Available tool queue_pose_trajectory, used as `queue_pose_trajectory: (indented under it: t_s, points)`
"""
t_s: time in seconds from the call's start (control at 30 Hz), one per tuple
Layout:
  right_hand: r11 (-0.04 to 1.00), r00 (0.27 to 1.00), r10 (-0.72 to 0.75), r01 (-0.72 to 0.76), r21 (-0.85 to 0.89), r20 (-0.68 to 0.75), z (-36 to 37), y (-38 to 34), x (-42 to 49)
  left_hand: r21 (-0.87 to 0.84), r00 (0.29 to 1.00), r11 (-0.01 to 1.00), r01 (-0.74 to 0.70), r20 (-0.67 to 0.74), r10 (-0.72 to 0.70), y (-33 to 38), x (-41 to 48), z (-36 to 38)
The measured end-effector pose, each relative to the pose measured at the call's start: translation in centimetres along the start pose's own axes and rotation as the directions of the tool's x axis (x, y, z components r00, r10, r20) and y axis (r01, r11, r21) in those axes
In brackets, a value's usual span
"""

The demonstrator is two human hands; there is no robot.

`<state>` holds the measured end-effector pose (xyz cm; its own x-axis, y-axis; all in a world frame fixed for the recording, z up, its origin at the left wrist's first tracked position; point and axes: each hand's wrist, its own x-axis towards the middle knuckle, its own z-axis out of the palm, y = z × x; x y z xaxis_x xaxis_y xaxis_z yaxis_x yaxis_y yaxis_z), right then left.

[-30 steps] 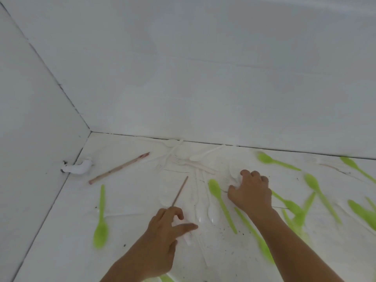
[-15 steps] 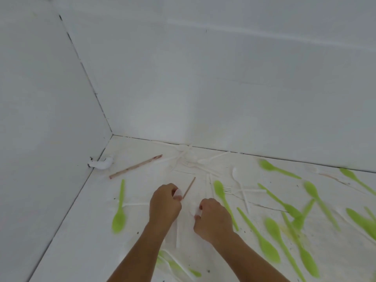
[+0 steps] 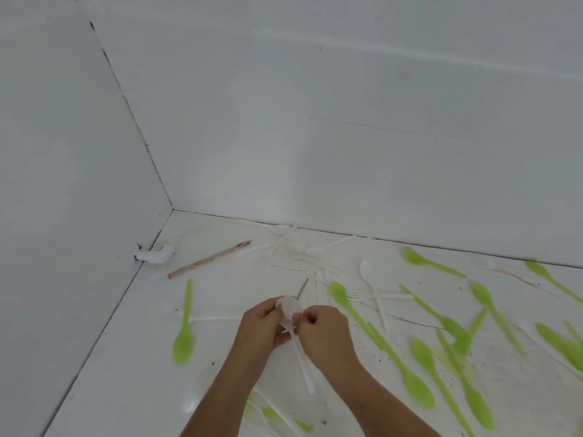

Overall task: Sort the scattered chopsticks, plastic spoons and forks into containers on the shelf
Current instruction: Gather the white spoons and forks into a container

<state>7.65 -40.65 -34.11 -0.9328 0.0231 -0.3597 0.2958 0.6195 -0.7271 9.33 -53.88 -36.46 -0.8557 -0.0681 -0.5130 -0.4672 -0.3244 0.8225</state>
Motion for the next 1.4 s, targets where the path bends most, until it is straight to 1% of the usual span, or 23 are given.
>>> queue_pose_trajectory:
  t_s: [0.07,0.1,0.17,0.23,0.3,0.33,0.37,0.4,0.47,0.53,0.67,0.73,0.8,0.87,0.9,0.93,1.0,1.13,1.2,1.23,1.3,1.33,1.4]
  points:
    - [0.985,0.991,0.123,-0.129,0.114,0.051,0.5,0.2,0.5,-0.213,0.993,0.971,0.107,0.070,-0.095,0.1,0.0,0.6]
    - [0.964,0.981,0.179,-0.191,0.186,0.079,0.7,0.3,0.9,-0.251,0.990,0.960,0.124,0.089,-0.105,0.0,0.0,0.9]
    - [0.953,0.974,0.214,-0.226,0.203,0.079,0.8,0.7,1.5,-0.191,0.994,0.979,0.071,0.099,-0.053,-0.7,0.2,1.1]
    - [0.986,0.988,0.143,-0.147,0.080,0.061,0.2,0.7,1.7,-0.148,0.998,0.989,0.014,0.059,-0.005,-1.1,0.6,0.9]
    - [0.994,0.989,0.113,-0.113,-0.001,0.098,-1.0,1.1,1.9,-0.163,1.000,0.986,-0.016,-0.028,0.011,-0.8,1.5,0.5]
    - [0.994,0.990,0.108,-0.104,-0.046,0.091,-1.8,1.4,2.2,-0.162,0.998,0.986,-0.024,-0.063,0.014,-0.5,2.0,0.4]
    - [0.984,0.994,0.100,-0.093,-0.154,0.040,-2.5,1.8,2.6,-0.143,0.997,0.989,-0.028,-0.079,0.017,-0.2,2.5,0.3]
    - [0.940,0.996,0.091,-0.093,-0.327,-0.022,-3.2,2.1,2.7,-0.117,0.997,0.993,-0.027,-0.075,0.018,0.2,2.9,0.3]
    - [0.778,0.995,0.065,-0.099,-0.620,-0.076,-3.8,2.4,2.7,-0.064,0.999,0.998,-0.011,-0.045,0.009,0.5,3.8,0.5]
    - [0.725,0.996,0.081,-0.088,-0.683,-0.042,-3.9,2.4,2.8,-0.057,1.000,0.998,0.015,0.000,-0.015,0.5,4.4,1.0]
    - [0.773,0.992,0.123,-0.088,-0.628,0.012,-4.4,2.2,3.1,-0.121,0.995,0.988,0.091,0.045,-0.087,0.4,5.3,1.9]
    - [0.790,0.995,0.104,-0.076,-0.608,0.010,-4.8,2.9,3.1,-0.143,0.994,0.985,0.100,0.058,-0.093,0.3,5.3,1.9]
    - [0.815,0.999,0.043,-0.021,-0.579,0.024,-5.1,4.0,2.6,-0.156,0.993,0.982,0.101,0.072,-0.091,0.1,5.1,1.8]
    - [0.835,0.988,-0.057,0.124,-0.536,0.140,-5.2,5.0,1.8,-0.163,0.992,0.981,0.109,0.086,-0.096,-0.2,4.9,1.4]
    - [0.793,0.968,-0.115,0.225,-0.567,0.224,-5.1,5.5,1.6,-0.173,0.990,0.977,0.120,0.098,-0.105,-0.3,4.9,1.3]
    - [0.708,0.941,-0.167,0.322,-0.629,0.293,-4.9,5.9,1.7,-0.189,0.987,0.973,0.133,0.110,-0.113,-0.3,4.8,1.2]
    - [0.557,0.893,-0.278,0.450,-0.698,0.355,-4.5,6.6,2.5,-0.212,0.985,0.967,0.143,0.126,-0.118,-0.2,4.7,1.1]
    - [0.493,0.787,-0.469,0.610,-0.620,0.401,-4.5,7.0,4.7,-0.201,0.990,0.974,0.104,0.119,-0.082,-0.1,4.3,0.7]
    - [0.517,0.740,-0.553,0.665,-0.538,0.383,-5.0,6.6,5.3,-0.198,0.991,0.976,0.092,0.117,-0.070,0.0,4.1,0.3]
    - [0.566,0.734,-0.586,0.674,-0.475,0.342,-5.1,6.1,5.3,-0.211,0.991,0.973,0.091,0.120,-0.067,0.1,3.9,0.0]
    - [0.703,0.774,-0.594,0.632,-0.326,0.218,-5.1,4.6,4.7,-0.252,0.990,0.963,0.096,0.120,-0.068,0.2,3.4,-0.4]
    - [0.743,0.794,-0.588,0.606,-0.284,0.156,-4.7,4.0,4.5,-0.285,0.991,0.953,0.101,0.118,-0.070,0.3,3.1,-0.5]
    - [0.768,0.808,-0.586,0.579,-0.274,0.066,-3.1,3.0,3.9,-0.353,0.989,0.929,0.109,0.130,-0.067,0.5,2.5,-0.4]
